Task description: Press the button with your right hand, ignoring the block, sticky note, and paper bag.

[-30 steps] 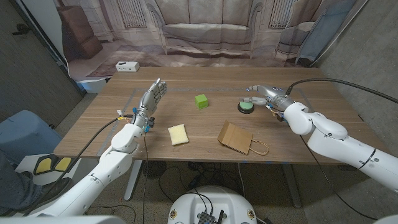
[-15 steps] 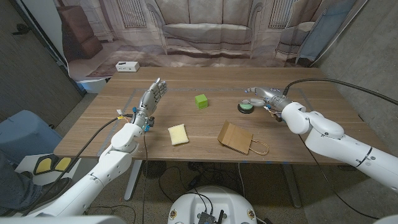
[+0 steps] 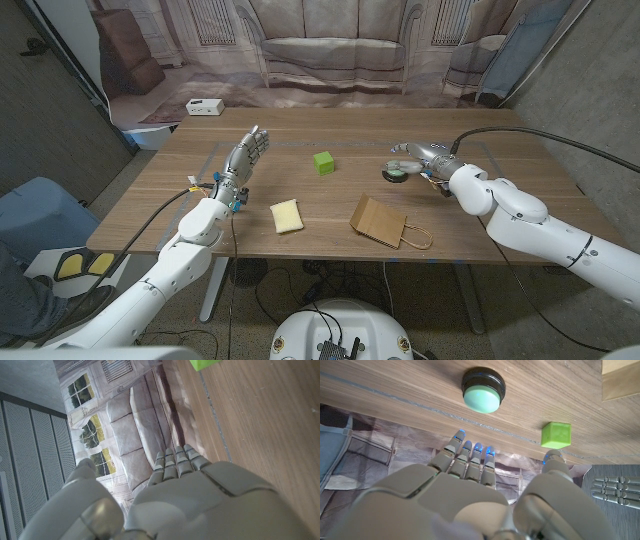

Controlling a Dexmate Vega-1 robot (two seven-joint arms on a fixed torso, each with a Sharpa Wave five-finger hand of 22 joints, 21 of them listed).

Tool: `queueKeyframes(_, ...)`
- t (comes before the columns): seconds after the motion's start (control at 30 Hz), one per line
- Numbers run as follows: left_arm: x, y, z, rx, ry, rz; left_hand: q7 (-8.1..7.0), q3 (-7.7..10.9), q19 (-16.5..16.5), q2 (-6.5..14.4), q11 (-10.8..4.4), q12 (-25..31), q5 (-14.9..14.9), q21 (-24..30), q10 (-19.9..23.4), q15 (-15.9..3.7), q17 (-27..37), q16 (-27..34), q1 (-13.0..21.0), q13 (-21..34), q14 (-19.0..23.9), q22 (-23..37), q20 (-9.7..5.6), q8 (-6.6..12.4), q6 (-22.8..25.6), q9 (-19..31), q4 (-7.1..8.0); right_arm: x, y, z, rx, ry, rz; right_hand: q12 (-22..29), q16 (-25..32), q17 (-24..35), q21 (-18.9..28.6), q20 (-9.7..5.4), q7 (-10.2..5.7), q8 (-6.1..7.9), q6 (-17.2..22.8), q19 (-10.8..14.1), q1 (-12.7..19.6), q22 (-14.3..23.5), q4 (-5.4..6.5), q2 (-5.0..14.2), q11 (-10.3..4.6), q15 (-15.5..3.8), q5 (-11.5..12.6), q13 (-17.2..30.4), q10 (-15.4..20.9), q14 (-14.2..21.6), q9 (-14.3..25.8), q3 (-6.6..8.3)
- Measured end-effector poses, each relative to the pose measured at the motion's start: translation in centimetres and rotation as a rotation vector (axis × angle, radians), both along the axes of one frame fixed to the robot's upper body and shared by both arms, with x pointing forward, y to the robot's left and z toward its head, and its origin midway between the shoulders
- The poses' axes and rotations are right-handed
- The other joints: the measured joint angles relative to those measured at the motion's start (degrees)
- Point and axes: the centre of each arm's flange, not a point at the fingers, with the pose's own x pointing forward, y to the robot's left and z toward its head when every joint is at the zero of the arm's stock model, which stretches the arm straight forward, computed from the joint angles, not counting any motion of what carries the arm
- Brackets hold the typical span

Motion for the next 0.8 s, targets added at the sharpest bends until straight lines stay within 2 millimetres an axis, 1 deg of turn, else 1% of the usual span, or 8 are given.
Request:
queueKeyframes(0.3,-0.1,0.0,-0.2,0.001,0.002,-0.001,0.0,-0.05,0.0,0.0,0.0,-0.3,0.0,0.0,0.0,0.0,0.0,0.0,0.0,0.0,0.0,0.0,0.0,0.0,0.0,0.0,-0.05,0.5,0.4,-0.3,-0.003,0.016,-0.004,0.0,0.0,0.0,0.0,0.0,0.0,0.0,0.0,0.0,-0.2,0.0,0.0,0.17,0.0,0.0,-0.2,0.0,0.0,0.0,0.0,0.0)
queueKeyframes(0.43,-0.1,0.0,-0.2,0.001,0.004,-0.002,0.0,-0.24,0.0,0.0,0.0,-0.3,-0.1,0.0,0.0,0.0,0.0,0.0,0.0,0.0,0.0,0.0,0.0,0.0,0.0,0.0,-0.24,0.6,0.5,-0.4,0.0,0.02,-0.006,0.0,0.0,0.0,0.0,0.0,0.02,0.0,0.0,0.0,-0.2,0.0,0.21,0.23,0.0,0.0,-0.2,0.0,0.0,0.0,0.0,0.2)
queueKeyframes(0.5,-0.1,0.0,-0.2,0.002,0.004,-0.001,0.0,-0.24,0.0,0.0,0.0,-0.2,-0.2,0.0,0.0,0.0,0.0,0.0,0.0,0.0,0.0,0.0,0.0,0.0,0.0,0.0,-0.24,0.6,0.5,-0.4,0.001,0.02,-0.007,0.0,0.0,0.0,0.0,0.0,0.31,0.0,-0.3,0.0,-0.2,0.0,0.21,0.22,0.0,0.0,-0.4,0.0,0.0,0.0,0.0,0.2)
queueKeyframes(0.6,-0.1,0.0,-0.3,0.004,0.005,-0.005,0.0,-0.24,0.0,0.0,0.0,-0.2,-0.2,0.0,0.0,0.0,0.0,0.0,0.0,0.0,0.0,0.0,0.0,0.0,0.0,0.0,-0.24,1.1,0.7,-0.6,0.008,0.029,-0.009,0.0,0.0,0.0,0.0,0.0,0.32,0.0,-0.3,0.0,-0.2,0.0,0.21,0.22,0.0,0.0,-0.4,0.0,0.0,0.0,0.0,0.21)
queueKeyframes(0.7,-0.1,0.0,-0.3,0.005,0.005,-0.004,0.0,-0.24,0.0,0.0,0.0,-0.2,-0.2,0.0,0.0,0.0,0.0,0.0,0.0,0.0,0.0,0.0,0.0,0.0,0.0,0.0,-0.24,1.1,0.6,-0.7,0.006,0.032,-0.014,0.0,0.0,0.0,0.0,0.0,0.32,0.0,-0.3,0.0,-0.2,0.0,0.21,0.22,0.0,0.0,-0.4,0.0,0.0,0.0,0.0,0.2)
queueKeyframes(0.8,0.0,0.0,-0.3,0.006,0.006,-0.005,0.0,-0.24,0.0,0.0,0.0,-0.2,-0.2,0.0,0.0,0.0,0.0,0.0,0.0,0.0,0.0,0.0,0.0,0.0,0.0,0.0,-0.24,1.4,0.7,-0.8,0.008,0.038,-0.018,0.0,0.0,0.0,0.0,0.0,0.32,0.0,-0.3,0.0,-0.2,0.0,0.2,0.22,0.01,0.31,-0.4,0.0,0.0,0.3,0.0,0.2)
